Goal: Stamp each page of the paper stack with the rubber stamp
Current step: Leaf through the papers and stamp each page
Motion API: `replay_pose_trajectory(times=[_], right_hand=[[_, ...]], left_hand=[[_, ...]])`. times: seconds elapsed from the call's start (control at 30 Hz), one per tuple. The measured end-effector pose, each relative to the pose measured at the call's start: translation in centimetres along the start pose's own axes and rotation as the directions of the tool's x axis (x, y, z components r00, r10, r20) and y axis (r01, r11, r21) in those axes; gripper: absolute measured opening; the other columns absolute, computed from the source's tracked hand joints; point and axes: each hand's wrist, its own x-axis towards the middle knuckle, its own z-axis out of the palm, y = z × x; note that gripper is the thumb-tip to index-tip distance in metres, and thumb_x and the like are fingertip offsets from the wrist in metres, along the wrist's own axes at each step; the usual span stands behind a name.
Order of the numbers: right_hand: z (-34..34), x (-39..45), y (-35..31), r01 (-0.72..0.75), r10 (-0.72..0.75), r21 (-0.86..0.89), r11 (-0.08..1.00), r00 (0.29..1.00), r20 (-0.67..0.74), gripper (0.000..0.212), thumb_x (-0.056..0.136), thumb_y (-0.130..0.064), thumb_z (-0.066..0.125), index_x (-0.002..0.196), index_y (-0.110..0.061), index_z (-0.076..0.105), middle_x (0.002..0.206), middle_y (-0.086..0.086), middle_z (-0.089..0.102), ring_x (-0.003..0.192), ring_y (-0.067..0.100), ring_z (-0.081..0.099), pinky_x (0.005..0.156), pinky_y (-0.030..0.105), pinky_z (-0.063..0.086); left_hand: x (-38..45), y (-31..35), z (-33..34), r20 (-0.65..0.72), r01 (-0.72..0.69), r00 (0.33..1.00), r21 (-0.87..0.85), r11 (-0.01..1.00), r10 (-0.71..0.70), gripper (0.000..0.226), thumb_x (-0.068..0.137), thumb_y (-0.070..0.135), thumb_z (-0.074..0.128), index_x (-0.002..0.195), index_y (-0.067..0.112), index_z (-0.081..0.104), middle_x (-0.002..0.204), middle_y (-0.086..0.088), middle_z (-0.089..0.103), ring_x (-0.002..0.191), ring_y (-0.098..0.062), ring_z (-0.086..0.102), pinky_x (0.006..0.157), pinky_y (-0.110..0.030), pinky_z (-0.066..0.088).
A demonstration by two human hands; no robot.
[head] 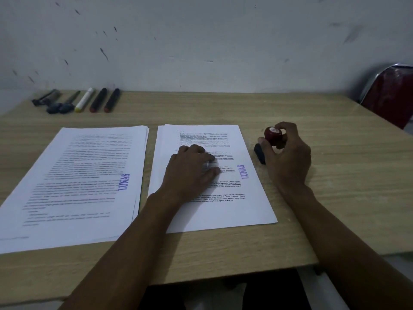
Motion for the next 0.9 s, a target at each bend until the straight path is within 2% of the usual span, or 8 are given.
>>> replay_pose_trajectory(times=[0.3,0.43,0.5,0.57,0.63,0.67,0.77,0.9], right_hand=[[-0.2,0.1,-0.1,-0.028,0.028,0.005,1.0,1.0,0.015,0.039,0.08,-0.034,0.077,0.111,-0.018,0.059,0.095,0.005,0.071,0.086,0.028,0.066,0.071,0.038,0.052],[-0.4,-0.3,0.0,-0.029,0.027,0.038,0.999,0.998,0.056,0.051,0.079,-0.034,0.078,0.123,-0.02,0.058,0.1,0.003,0.07,0.092,0.024,0.065,0.075,0.035,0.049],[-0.9,-0.5,0.0,-0.038,0.037,0.028,0.999,0.999,0.039,0.061,0.077,-0.034,0.08,0.129,-0.019,0.054,0.1,0.003,0.064,0.093,0.021,0.06,0.073,0.033,0.045],[-1.6,-0.9,-0.3,-0.049,0.049,0.007,0.999,0.999,0.006,0.06,0.075,-0.032,0.08,0.125,-0.015,0.053,0.099,0.005,0.059,0.093,0.022,0.056,0.07,0.031,0.04],[-2.2,-1.7,-1.0,-0.055,0.055,-0.013,0.998,0.998,-0.014,0.049,0.075,-0.029,0.08,0.112,-0.012,0.053,0.095,0.003,0.055,0.091,0.025,0.056,0.066,0.03,0.036],[-2.5,-2.2,-1.4,-0.053,0.053,-0.018,0.998,0.999,-0.009,0.043,0.076,-0.028,0.079,0.106,-0.012,0.052,0.092,0.0,0.054,0.088,0.026,0.057,0.064,0.03,0.036],[-3.0,-3.7,-2.3,-0.051,0.059,-0.066,0.996,0.99,0.127,0.032,0.079,-0.034,0.076,0.094,-0.018,0.051,0.083,-0.004,0.057,0.077,0.023,0.058,0.062,0.032,0.04],[-2.9,-5.0,-2.5,-0.03,0.124,-0.232,0.972,0.907,0.402,0.039,0.082,-0.054,0.067,0.102,-0.022,0.058,0.094,-0.003,0.062,0.089,0.021,0.06,0.071,0.035,0.049]], left_hand=[[0.0,0.2,-0.1,0.015,0.017,1.0,0.003,1.0,-0.017,0.043,0.084,0.053,0.056,0.116,0.028,0.067,0.125,0.002,0.058,0.117,-0.025,0.047,0.093,-0.039,0.041],[-0.3,0.6,-0.8,-0.01,0.042,0.999,-0.042,0.998,-0.042,0.051,0.077,0.055,0.053,0.114,0.024,0.069,0.124,-0.002,0.06,0.115,-0.028,0.051,0.093,-0.04,0.043],[-0.5,0.5,-1.5,-0.131,0.127,0.983,-0.035,0.991,-0.13,0.047,0.083,0.052,0.06,0.117,0.02,0.067,0.126,-0.005,0.059,0.117,-0.027,0.051,0.094,-0.042,0.044],[-0.7,0.4,-2.7,-0.227,0.326,0.923,0.034,0.945,-0.31,0.051,0.086,0.051,0.06,0.118,0.012,0.063,0.127,-0.011,0.055,0.119,-0.03,0.047,0.094,-0.043,0.043],[-1.1,0.2,-3.7,-0.209,0.511,0.855,0.174,0.842,-0.475,0.059,0.085,0.057,0.058,0.114,0.006,0.06,0.127,-0.018,0.049,0.121,-0.036,0.041,0.093,-0.045,0.039],[-1.4,0.1,-4.0,-0.173,0.555,0.831,0.212,0.804,-0.529,0.063,0.084,0.061,0.057,0.113,0.006,0.059,0.128,-0.019,0.047,0.122,-0.038,0.039,0.095,-0.046,0.037],[-1.9,-0.2,-4.2,-0.107,0.599,0.801,0.179,0.781,-0.59,0.071,0.078,0.066,0.061,0.115,0.006,0.056,0.13,-0.019,0.042,0.124,-0.039,0.037,0.096,-0.047,0.036],[-1.9,-0.1,-4.3,-0.129,0.624,0.778,0.04,0.78,-0.615,0.067,0.074,0.056,0.073,0.116,0.008,0.055,0.125,-0.015,0.048,0.123,-0.036,0.041,0.092,-0.047,0.04]])
